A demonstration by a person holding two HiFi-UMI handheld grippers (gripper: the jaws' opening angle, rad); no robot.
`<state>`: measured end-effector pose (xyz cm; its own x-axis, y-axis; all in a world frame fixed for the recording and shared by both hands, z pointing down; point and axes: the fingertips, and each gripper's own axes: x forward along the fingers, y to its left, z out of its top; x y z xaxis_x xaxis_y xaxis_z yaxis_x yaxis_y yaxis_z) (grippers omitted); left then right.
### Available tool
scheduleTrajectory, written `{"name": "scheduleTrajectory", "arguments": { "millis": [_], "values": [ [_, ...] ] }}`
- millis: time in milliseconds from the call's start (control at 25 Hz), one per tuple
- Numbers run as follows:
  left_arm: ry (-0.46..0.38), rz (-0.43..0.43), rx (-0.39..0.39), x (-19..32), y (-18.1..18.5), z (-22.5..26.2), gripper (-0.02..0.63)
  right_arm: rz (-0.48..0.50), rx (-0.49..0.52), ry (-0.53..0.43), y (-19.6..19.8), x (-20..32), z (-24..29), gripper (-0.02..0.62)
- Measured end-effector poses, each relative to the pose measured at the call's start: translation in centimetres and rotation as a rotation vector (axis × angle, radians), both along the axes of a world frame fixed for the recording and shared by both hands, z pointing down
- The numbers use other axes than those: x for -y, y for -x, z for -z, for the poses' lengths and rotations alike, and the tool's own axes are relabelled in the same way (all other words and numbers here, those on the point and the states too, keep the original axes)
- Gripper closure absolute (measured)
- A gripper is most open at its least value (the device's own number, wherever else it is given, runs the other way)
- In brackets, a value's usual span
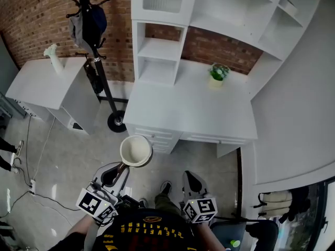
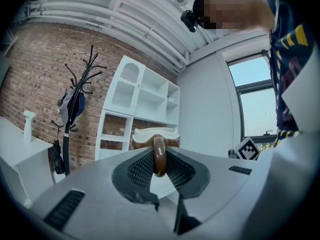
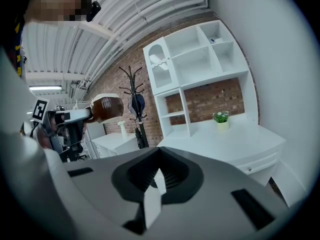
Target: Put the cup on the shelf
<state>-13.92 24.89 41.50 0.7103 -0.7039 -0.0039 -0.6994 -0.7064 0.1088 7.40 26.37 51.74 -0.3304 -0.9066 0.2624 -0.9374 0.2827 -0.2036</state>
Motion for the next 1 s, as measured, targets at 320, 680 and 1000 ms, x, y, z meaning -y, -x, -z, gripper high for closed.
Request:
{"name": "scheduleTrajectory", "arguments": {
  "millis": [320, 680, 1000],
  "values": [
    [-0.008, 0.020, 0.016, 5.3, -4.2, 0.6, 0.558, 0.014, 0.014, -0.006, -4.4, 6.4, 0.4, 0.591],
    [-0.013, 0.068, 0.037, 9.3, -7.9, 1.5, 0.558, 0.056, 0.046, -0.016, -7.9, 11.4, 0.4, 0.591],
    [-0.018, 0.097, 0.038, 11.5, -10.8, 2.1, 0.558, 0.079, 0.059, -0.021, -10.8, 14.0, 0.4, 0.591]
  ]
}}
